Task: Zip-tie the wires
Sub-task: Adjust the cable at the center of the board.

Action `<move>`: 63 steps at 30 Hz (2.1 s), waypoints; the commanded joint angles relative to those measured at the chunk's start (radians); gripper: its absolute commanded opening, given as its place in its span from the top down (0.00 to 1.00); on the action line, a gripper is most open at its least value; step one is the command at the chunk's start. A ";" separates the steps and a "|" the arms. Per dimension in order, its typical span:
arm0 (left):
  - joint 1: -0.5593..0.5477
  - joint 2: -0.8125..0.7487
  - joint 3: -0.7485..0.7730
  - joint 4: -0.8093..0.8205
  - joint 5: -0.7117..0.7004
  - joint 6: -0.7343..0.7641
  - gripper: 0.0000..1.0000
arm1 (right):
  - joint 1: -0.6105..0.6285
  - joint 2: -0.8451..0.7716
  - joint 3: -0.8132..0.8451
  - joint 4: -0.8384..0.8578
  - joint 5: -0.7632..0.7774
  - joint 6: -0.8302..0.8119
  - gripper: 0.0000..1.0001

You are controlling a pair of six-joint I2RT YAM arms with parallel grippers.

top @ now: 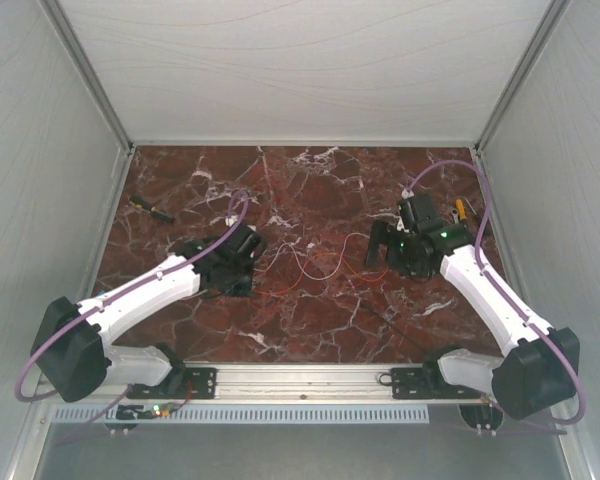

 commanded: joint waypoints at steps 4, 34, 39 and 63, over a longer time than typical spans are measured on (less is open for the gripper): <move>0.014 -0.020 0.037 -0.026 0.004 -0.034 1.00 | -0.009 -0.059 -0.128 0.105 -0.075 0.221 0.03; 0.024 -0.081 -0.034 0.005 0.081 -0.084 1.00 | 0.187 0.173 -0.450 0.658 -0.080 0.975 0.60; 0.024 -0.099 -0.043 0.007 0.068 -0.091 1.00 | 0.182 0.171 -0.466 0.659 -0.044 0.967 0.78; 0.210 -0.133 -0.023 -0.057 -0.003 -0.143 1.00 | -0.051 0.019 -0.319 0.247 -0.111 0.571 1.00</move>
